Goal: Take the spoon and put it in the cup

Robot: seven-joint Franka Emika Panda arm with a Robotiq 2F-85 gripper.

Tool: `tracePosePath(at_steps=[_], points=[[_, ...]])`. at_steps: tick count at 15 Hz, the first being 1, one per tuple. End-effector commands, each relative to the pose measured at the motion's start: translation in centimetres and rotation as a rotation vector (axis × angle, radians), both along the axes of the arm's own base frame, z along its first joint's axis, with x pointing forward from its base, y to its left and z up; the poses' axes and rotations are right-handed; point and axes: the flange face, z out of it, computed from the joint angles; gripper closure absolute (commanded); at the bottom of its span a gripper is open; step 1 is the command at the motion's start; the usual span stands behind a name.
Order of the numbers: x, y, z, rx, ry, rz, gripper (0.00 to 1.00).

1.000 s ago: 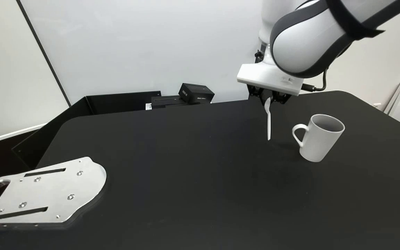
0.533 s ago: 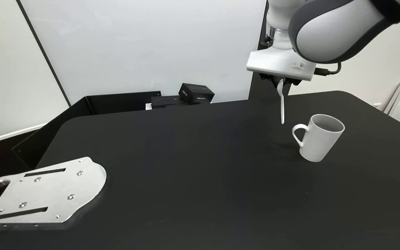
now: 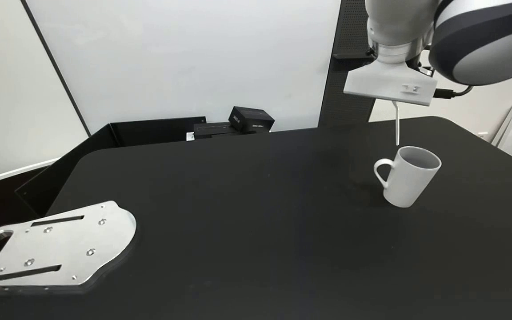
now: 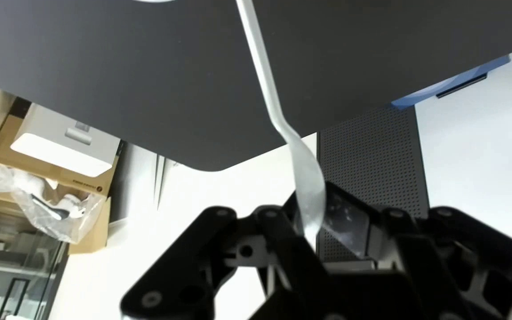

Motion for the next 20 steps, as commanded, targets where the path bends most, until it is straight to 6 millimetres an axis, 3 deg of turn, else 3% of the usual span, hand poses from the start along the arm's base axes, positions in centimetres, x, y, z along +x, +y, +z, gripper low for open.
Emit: tracePosePath(at_steps=[1,7,14,20], points=[[-2.4,-1.2,1.1,-0.067,-0.044,-0.059,0.97],[-4.9,-2.4,0.5,-0.106,-0.056,-0.1,0.97],[-5.4,-3.8,-1.7,-0.05,-0.15,-0.109,0.97],[-5.9,-3.6,-3.5,-0.019,-0.153,-0.102,0.97]])
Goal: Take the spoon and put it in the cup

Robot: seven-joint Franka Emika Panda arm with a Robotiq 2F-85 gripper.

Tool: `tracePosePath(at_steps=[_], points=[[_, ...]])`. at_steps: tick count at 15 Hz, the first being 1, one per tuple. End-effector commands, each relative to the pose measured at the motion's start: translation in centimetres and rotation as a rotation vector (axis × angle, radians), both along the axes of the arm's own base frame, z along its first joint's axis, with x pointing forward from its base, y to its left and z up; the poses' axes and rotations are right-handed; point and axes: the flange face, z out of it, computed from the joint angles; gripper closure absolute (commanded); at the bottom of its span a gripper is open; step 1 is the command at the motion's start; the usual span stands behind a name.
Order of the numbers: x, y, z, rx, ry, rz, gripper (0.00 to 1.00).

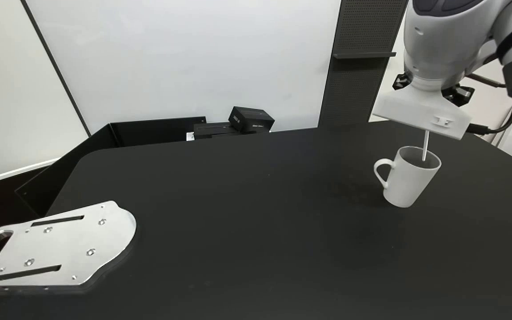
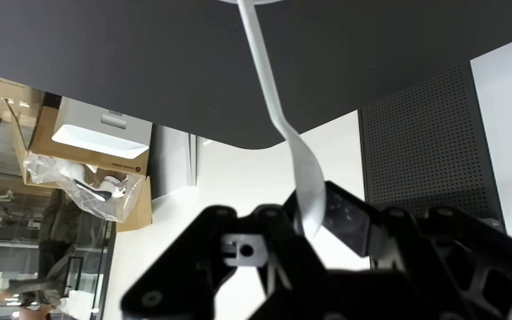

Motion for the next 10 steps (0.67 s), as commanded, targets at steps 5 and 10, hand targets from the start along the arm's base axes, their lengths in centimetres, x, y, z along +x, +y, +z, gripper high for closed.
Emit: tracePosePath(at_steps=[5,10], points=[[-1.5,0.5,-3.7,0.023,0.007,-0.001,0.97],[-2.3,0.3,-7.0,0.005,0.065,-0.002,0.63]])
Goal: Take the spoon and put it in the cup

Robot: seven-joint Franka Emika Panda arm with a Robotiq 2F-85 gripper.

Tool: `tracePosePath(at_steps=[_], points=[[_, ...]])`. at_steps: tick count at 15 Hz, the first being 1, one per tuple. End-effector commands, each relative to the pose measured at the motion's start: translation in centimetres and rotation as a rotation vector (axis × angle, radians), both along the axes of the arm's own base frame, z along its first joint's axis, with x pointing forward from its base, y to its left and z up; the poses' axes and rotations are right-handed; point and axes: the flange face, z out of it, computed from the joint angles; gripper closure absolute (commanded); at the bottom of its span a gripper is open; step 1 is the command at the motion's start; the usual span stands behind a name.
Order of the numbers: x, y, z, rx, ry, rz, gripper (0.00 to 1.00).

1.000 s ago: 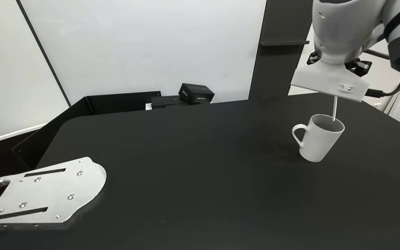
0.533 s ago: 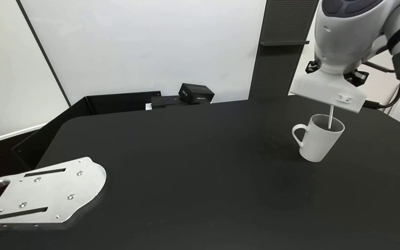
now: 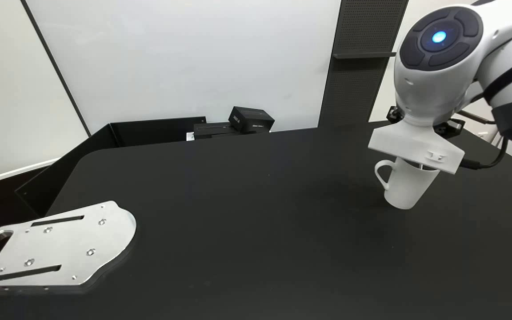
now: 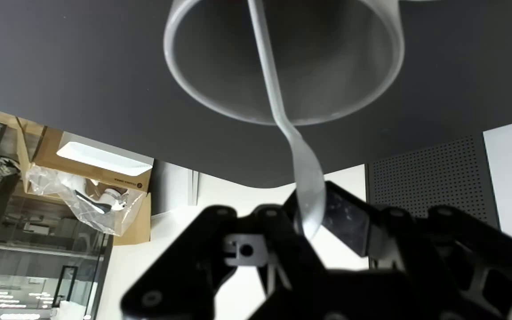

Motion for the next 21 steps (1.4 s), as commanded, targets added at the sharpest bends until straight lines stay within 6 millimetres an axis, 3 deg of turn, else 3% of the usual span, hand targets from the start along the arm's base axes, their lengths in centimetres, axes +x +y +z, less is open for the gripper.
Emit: tracePosePath(at_steps=[1,5,10,15,21], points=[[-0.6,-0.4,-1.7,0.006,0.009,-0.022,0.62],[-0.5,-0.5,-1.4,0.028,0.026,-0.031,0.36],[0.1,-0.2,1.3,0.061,0.002,-0.051,0.04],[0.0,0.8,3.6,0.093,0.132,0.043,0.0],[-1.0,1.8,4.7,0.03,0.388,0.295,0.0]])
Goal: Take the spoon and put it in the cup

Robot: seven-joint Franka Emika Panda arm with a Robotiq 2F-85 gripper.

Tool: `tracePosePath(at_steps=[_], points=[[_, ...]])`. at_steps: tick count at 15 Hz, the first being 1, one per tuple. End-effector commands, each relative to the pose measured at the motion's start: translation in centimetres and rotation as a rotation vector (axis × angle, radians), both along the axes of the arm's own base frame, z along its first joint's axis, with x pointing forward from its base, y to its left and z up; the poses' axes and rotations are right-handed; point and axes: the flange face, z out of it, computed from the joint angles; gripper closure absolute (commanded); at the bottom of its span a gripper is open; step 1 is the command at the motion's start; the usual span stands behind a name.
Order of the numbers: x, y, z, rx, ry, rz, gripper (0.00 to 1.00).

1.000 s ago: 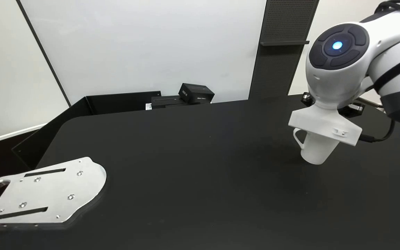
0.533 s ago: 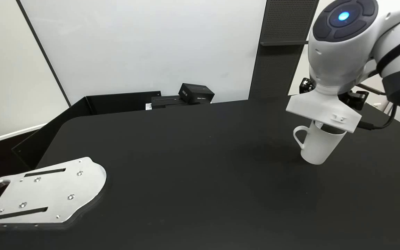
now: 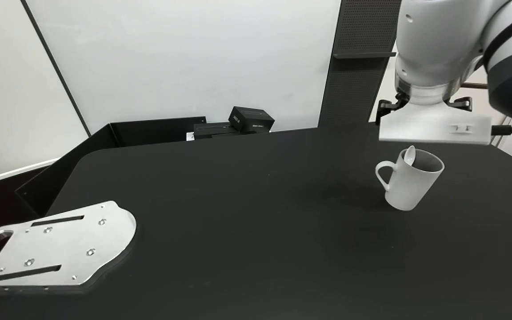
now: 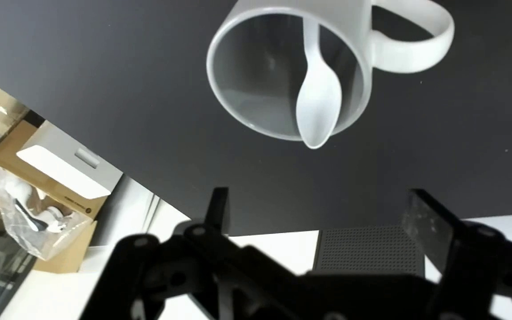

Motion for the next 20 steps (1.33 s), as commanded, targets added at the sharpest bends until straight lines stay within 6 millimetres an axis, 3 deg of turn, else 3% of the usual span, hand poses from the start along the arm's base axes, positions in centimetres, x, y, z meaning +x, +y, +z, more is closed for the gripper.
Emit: tracePosePath(at_steps=[1,7,14,20], points=[[-1.4,0.1,1.1,-0.009,0.124,0.161,0.0],[-1.9,1.2,2.1,0.114,0.206,0.477,0.0],[-2.1,3.3,0.6,0.34,0.321,0.768,0.0],[-2.2,3.6,0.6,0.368,0.355,0.787,0.0]])
